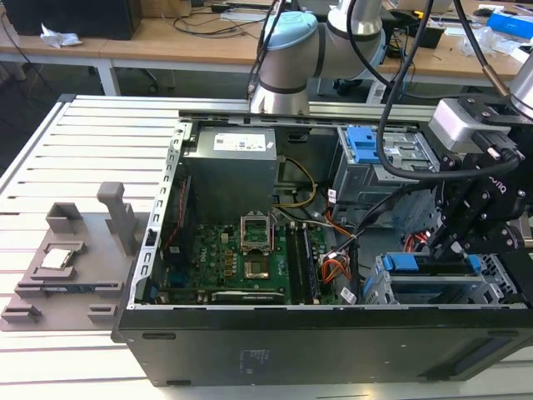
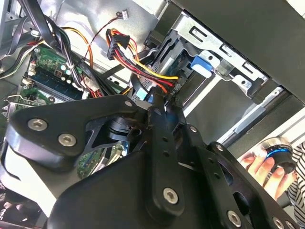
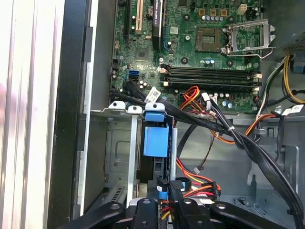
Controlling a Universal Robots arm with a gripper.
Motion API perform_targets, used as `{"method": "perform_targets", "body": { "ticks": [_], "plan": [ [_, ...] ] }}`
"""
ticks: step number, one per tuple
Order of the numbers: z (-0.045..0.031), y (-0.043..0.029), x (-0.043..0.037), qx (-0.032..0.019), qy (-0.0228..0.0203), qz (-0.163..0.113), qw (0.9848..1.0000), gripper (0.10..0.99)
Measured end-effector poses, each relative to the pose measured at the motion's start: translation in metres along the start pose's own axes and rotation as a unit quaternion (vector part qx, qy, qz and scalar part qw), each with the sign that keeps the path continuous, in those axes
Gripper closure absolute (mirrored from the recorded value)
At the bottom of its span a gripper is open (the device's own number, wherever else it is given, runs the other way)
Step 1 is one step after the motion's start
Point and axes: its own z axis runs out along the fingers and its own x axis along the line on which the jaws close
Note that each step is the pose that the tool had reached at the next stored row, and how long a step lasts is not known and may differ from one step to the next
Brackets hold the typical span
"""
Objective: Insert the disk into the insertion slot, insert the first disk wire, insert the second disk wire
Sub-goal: 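Insert the second disk wire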
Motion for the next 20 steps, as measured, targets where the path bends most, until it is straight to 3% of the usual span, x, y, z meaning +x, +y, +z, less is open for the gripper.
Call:
{"method": "perform_targets", "body": {
  "ticks": [8, 9, 10, 20],
  "plan": [
    [0.0005, 0.0008, 0.0001, 0.0000, -0.0001, 0.000, 1.0000, 0.843],
    [0.0005, 0.0008, 0.0001, 0.0000, -0.0001, 0.000, 1.0000, 0.925],
    [0.0005, 0.0008, 0.0001, 0.0000, -0.0001, 0.000, 1.0000, 0.937],
    [0.0001, -0.0027, 0.0004, -0.0008, 0.0000, 0.000, 1.0000, 0.937]
  ]
}}
